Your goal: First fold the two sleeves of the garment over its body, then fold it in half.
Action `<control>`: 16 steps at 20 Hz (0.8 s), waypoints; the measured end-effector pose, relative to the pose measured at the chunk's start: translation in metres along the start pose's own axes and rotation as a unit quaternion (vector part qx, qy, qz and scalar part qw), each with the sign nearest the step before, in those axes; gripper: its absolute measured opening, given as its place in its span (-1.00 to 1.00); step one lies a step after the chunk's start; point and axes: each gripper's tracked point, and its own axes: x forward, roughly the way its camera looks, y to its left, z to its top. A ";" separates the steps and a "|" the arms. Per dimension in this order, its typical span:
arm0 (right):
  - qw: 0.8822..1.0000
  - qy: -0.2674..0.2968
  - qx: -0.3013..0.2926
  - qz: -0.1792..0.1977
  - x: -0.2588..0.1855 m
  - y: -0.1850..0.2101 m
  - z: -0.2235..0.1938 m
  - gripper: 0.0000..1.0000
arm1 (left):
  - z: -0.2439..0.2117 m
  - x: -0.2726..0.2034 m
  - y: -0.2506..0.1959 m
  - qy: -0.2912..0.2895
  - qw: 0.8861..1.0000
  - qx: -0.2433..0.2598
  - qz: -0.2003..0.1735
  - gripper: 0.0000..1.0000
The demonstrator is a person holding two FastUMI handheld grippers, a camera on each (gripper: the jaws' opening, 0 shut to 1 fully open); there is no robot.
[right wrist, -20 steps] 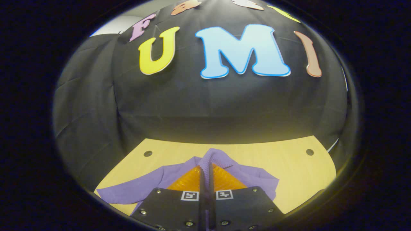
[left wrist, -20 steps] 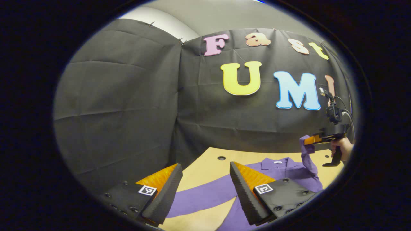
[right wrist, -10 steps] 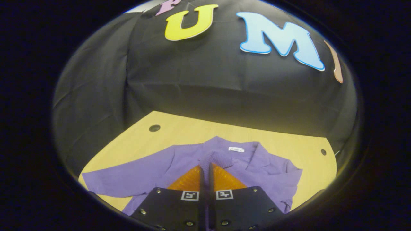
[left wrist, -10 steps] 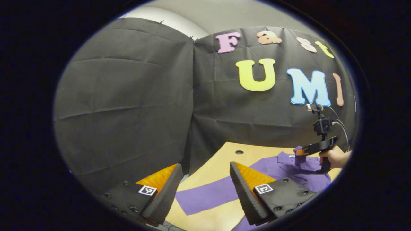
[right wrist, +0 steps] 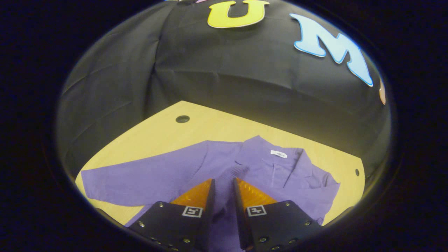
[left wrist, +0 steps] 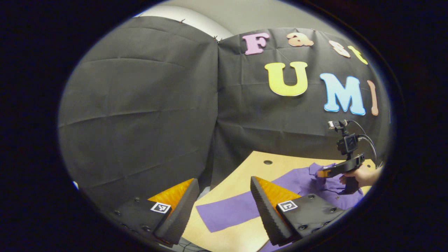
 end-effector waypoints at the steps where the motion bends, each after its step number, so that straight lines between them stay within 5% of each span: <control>1: 1.000 -0.007 -0.003 0.004 -0.004 0.003 0.003 -0.31 | -0.003 0.003 0.000 0.002 1.000 -0.002 -0.001 0.90; 3: 1.000 -0.022 -0.006 0.004 -0.016 0.004 0.009 0.55 | -0.013 0.008 0.001 0.009 1.000 -0.004 -0.004 0.90; 5: 0.999 -0.040 -0.008 -0.002 -0.035 0.003 0.017 0.92 | -0.023 0.014 0.004 0.015 1.000 -0.006 -0.002 0.90; 10: 0.995 -0.096 0.003 -0.002 -0.100 0.002 0.044 0.89 | -0.061 0.038 0.015 0.041 0.999 -0.011 0.022 0.90; 16: 0.991 -0.132 0.023 -0.005 -0.160 0.005 0.052 0.89 | -0.151 0.073 0.046 0.140 0.986 -0.040 0.080 0.90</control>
